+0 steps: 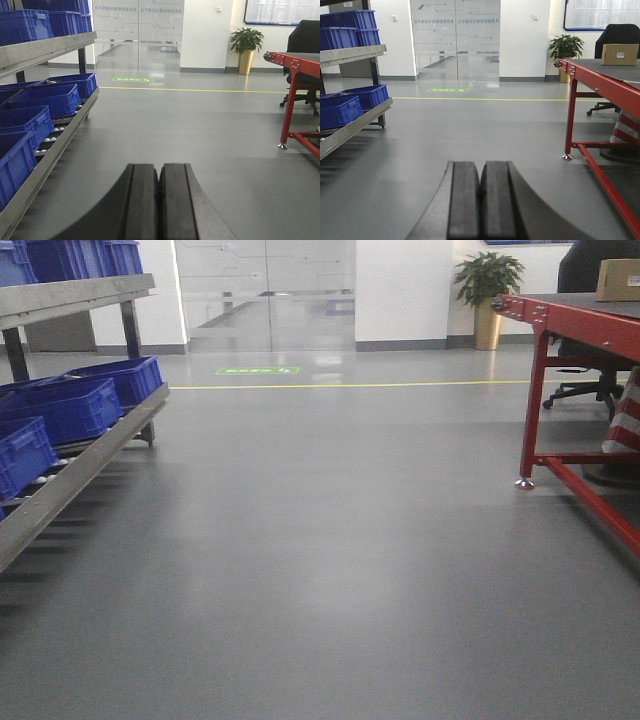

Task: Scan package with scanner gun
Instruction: 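Drive the base forward past the blue crate shelf toward the glass door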

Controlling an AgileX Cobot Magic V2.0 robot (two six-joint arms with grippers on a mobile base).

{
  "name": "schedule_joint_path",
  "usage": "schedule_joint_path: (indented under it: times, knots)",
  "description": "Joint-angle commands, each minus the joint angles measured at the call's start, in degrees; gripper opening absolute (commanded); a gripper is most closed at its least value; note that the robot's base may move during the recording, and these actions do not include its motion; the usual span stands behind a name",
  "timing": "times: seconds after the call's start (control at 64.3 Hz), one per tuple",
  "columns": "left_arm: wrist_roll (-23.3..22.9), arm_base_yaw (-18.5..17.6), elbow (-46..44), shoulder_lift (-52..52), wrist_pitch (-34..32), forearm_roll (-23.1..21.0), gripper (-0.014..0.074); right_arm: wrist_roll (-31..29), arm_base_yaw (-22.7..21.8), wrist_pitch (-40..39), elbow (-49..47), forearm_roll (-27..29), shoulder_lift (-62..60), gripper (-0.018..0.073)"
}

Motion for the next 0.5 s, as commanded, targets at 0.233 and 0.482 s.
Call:
schedule_joint_path:
  times: [0.233, 0.482]
  knots:
    - [-0.7, 0.2, -0.1, -0.2, -1.1, 0.0, -0.0111, -0.3, -0.3, -1.4, 0.0, -0.1, -0.3, -0.0154]
    - [-0.7, 0.2, -0.1, -0.2, -1.1, 0.0, -0.0111, -0.3, -0.3, -1.4, 0.0, -0.1, -0.3, -0.0154]
